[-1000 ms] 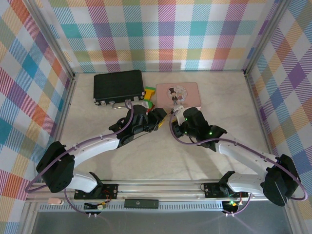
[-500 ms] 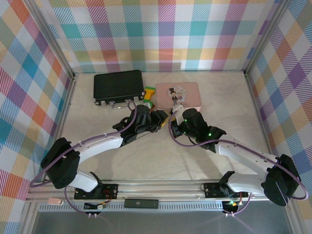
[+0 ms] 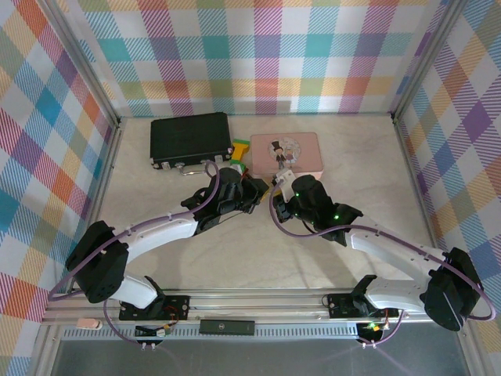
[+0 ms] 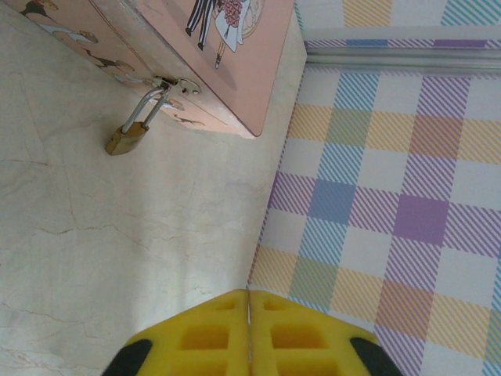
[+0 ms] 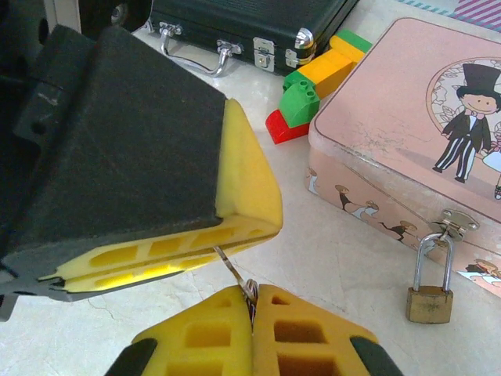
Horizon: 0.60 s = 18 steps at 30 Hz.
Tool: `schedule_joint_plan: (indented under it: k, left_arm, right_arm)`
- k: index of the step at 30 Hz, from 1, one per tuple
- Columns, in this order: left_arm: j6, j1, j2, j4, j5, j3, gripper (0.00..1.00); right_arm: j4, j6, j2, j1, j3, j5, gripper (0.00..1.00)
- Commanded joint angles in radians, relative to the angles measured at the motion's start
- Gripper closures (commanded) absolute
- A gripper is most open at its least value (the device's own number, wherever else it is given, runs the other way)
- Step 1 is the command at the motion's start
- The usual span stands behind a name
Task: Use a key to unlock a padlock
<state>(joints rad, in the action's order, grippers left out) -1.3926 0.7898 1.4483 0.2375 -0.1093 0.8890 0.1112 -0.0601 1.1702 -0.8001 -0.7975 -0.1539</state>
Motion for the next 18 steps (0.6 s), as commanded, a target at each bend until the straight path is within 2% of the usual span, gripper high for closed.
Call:
schedule_joint_plan:
  k: [1,4,8,12,14,18]
  left_arm:
    - [0.012,0.009,0.010,-0.012,0.023,0.031,1.00]
    - [0.052,0.007,0.010,-0.039,0.038,0.044,1.00]
    - [0.200,-0.004,-0.002,-0.069,0.067,0.060,1.00]
    - [0.368,-0.027,-0.023,0.011,0.051,0.038,1.00]
    - [0.462,-0.034,-0.038,0.062,0.039,0.018,1.00]
    - [0.618,-0.049,-0.069,0.223,-0.028,-0.052,1.00]
  right_arm:
    - [0.001,0.020,-0.035,-0.006,0.006,0.006,1.00]
    - [-0.010,0.001,-0.063,-0.006,0.017,0.030,0.99]
    - [-0.014,-0.090,-0.141,0.006,0.038,0.038,0.69]
    - [-0.008,-0.242,-0.215,0.076,0.064,0.089,0.52]
    - [-0.031,-0.339,-0.246,0.134,0.093,0.147,0.47]
    - [-0.144,-0.536,-0.266,0.276,0.162,0.361,0.43]
